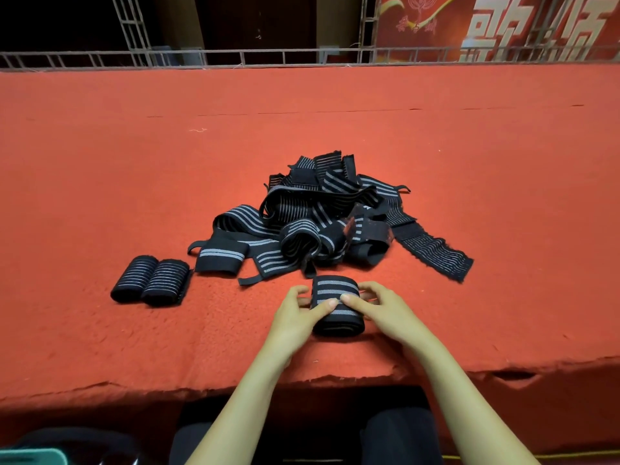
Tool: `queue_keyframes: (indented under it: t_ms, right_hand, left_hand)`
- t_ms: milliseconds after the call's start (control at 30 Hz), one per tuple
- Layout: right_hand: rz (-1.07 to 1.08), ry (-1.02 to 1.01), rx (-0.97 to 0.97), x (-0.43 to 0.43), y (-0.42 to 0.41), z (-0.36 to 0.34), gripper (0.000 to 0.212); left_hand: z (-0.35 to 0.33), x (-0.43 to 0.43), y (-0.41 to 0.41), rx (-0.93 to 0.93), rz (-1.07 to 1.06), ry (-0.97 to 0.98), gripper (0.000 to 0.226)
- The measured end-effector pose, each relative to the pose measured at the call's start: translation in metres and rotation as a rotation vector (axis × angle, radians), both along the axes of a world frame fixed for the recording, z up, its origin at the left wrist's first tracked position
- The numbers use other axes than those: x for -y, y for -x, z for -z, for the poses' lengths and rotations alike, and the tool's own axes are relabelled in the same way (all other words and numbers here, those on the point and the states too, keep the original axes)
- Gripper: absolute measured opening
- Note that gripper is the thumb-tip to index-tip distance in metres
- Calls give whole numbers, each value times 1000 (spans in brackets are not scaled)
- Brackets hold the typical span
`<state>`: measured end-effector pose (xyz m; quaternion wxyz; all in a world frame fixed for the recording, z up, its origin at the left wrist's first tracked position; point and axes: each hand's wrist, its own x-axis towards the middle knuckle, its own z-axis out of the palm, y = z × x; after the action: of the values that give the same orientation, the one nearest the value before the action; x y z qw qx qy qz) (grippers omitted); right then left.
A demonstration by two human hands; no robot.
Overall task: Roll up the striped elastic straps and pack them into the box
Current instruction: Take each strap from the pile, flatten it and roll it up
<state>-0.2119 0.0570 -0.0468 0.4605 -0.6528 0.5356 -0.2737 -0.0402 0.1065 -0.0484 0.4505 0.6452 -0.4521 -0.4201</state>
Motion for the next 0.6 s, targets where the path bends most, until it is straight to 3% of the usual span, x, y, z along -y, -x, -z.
queue_keyframes:
  t_ms: [133,267,433,600]
  right_hand:
    - [-10,-131,239,-4,-6,-4,40]
    - [-91,70,330,-6,-10,-4,61]
    - [-237,164,342,-4,-16,-4,79]
    - [-290,191,157,-5,-15,3,85]
  left_hand:
    - [2,-1,-2,-148,80,-35,56]
    - [-1,-4,-9,-285,44,93,66]
    - [3,-9,-25,-108,139,358,61]
    - [10,-11,-31,7,205,372,62]
